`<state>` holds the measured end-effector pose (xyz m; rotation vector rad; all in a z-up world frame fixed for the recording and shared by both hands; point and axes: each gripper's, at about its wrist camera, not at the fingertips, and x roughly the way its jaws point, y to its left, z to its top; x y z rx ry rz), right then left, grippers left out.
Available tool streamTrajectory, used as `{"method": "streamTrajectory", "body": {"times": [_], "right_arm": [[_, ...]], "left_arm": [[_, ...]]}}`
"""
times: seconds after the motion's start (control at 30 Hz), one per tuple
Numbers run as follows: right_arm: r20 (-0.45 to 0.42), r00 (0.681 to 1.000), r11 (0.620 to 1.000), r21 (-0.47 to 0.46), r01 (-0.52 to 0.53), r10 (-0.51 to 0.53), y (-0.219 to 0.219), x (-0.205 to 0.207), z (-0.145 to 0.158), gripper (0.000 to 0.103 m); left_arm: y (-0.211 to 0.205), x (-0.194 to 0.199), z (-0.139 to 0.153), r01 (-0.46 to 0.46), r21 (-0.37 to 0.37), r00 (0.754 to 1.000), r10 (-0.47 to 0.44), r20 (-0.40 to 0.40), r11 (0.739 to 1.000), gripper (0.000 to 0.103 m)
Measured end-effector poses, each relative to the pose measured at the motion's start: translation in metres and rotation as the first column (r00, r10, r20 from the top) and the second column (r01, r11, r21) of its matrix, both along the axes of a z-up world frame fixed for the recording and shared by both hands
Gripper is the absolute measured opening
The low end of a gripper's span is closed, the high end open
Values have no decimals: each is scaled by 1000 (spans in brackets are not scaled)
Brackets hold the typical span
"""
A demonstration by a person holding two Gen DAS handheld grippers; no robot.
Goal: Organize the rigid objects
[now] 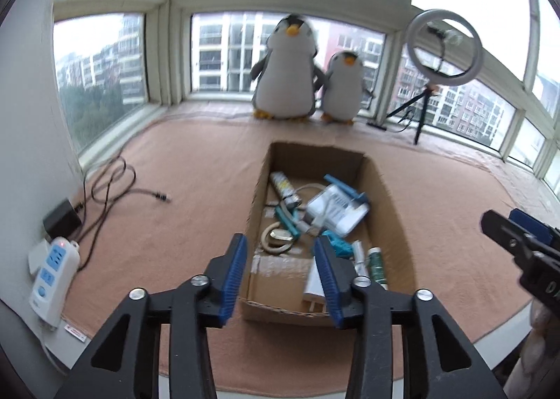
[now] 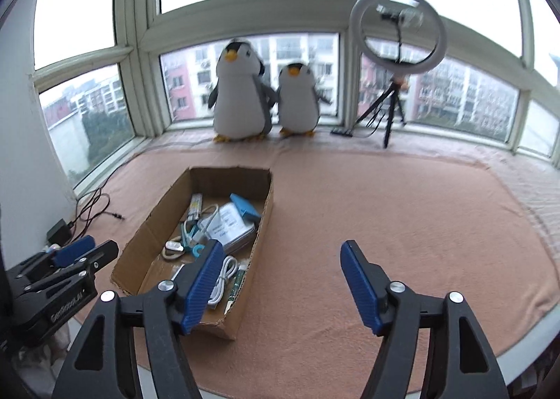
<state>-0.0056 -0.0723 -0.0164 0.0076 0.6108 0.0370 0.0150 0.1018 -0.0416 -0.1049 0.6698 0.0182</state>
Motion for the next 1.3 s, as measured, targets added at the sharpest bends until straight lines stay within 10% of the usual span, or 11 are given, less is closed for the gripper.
{"method": "streamTrajectory", "body": {"times": [1.3], "right_arm": [[131, 988, 996, -39, -75, 79, 24, -53, 24, 75]], "left_arm": [[-15, -78, 55, -51, 33, 990, 46, 130, 998, 73]]}}
